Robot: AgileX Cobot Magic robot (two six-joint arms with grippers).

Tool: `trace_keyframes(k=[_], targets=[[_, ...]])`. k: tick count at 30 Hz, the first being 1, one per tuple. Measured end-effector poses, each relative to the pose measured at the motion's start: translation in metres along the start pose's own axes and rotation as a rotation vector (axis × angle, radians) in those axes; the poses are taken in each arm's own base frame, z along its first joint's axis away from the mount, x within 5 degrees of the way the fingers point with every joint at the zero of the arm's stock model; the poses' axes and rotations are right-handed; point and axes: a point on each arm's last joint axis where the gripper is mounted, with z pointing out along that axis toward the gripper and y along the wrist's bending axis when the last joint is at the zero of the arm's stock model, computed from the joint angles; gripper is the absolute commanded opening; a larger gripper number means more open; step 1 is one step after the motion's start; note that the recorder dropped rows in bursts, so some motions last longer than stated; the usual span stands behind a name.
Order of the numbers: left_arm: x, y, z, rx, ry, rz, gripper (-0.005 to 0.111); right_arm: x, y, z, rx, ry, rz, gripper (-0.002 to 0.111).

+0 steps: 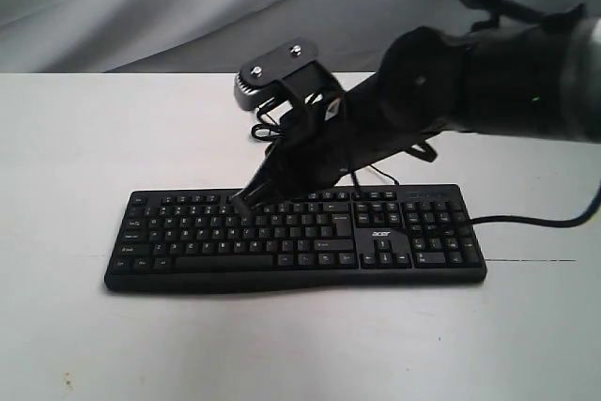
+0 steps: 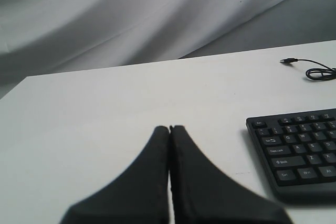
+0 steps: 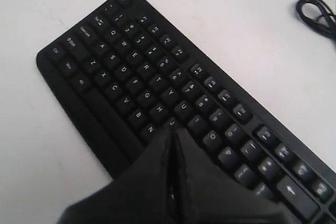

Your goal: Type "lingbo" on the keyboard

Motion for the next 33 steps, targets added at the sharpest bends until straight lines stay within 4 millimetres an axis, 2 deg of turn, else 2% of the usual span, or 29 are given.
trace_keyframes(k=[4,10,16,23,33], targets=[[0.0,0.0,0.0,0.0,0.0,0.0,0.0,0.006,-0.003,0.032,0.029,-0.006,-0.005,0.0],[0.0,0.0,0.0,0.0,0.0,0.0,0.0,0.015,-0.01,0.057,0.063,-0.006,-0.049,0.0],[0.0,0.0,0.0,0.0,0.0,0.0,0.0,0.017,-0.01,0.061,0.066,-0.014,-0.099,0.0],[0.0,0.0,0.0,0.0,0.0,0.0,0.0,0.039,-0.006,0.067,0.087,-0.006,-0.096,0.0],[0.0,0.0,0.0,0.0,0.0,0.0,0.0,0.039,-0.007,0.068,0.124,-0.033,-0.174,0.0]])
